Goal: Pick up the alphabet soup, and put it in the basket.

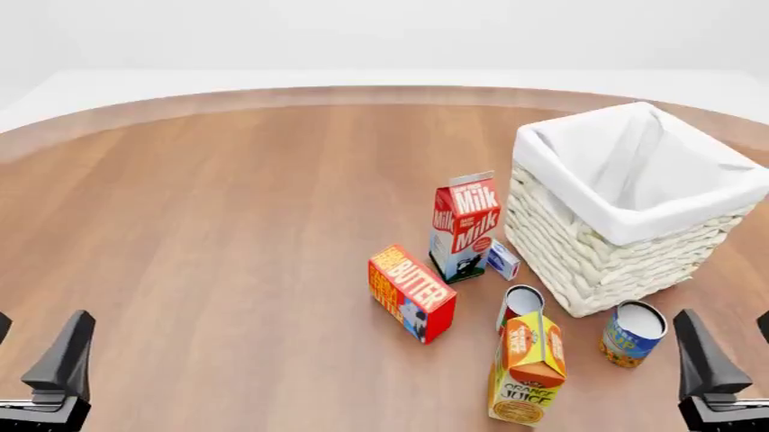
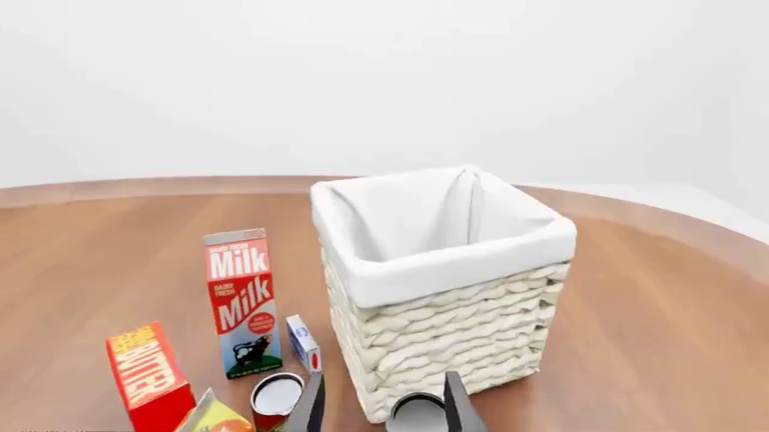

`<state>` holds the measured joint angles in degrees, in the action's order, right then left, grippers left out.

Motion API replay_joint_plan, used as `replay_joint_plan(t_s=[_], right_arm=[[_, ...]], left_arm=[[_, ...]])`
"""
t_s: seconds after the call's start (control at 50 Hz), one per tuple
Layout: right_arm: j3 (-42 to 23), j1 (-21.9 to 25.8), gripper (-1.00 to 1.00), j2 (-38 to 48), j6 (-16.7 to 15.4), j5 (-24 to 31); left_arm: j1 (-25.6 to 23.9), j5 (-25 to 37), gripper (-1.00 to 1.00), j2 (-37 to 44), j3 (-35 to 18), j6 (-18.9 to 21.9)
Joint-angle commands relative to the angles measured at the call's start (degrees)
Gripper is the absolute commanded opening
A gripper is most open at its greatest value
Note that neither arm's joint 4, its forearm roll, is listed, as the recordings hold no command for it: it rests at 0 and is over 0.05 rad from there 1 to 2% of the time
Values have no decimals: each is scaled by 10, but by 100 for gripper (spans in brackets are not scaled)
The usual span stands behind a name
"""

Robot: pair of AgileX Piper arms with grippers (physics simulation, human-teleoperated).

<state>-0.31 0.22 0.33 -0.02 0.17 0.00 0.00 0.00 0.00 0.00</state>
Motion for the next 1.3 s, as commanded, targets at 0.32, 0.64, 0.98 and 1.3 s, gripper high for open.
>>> replay_joint_plan(t_s=[0.32,0.64,0.98,1.3], right_arm=[[-82,19,100,-2,-13,102],[-146,23,100,-3,-37,202],[-179,34,100,19,-58,275],[-168,11,100,26,-80,299]], left_arm=[[0,0,100,0,0,0],[0,0,100,0,0,0],[0,0,100,0,0,0],[0,0,100,0,0,0]])
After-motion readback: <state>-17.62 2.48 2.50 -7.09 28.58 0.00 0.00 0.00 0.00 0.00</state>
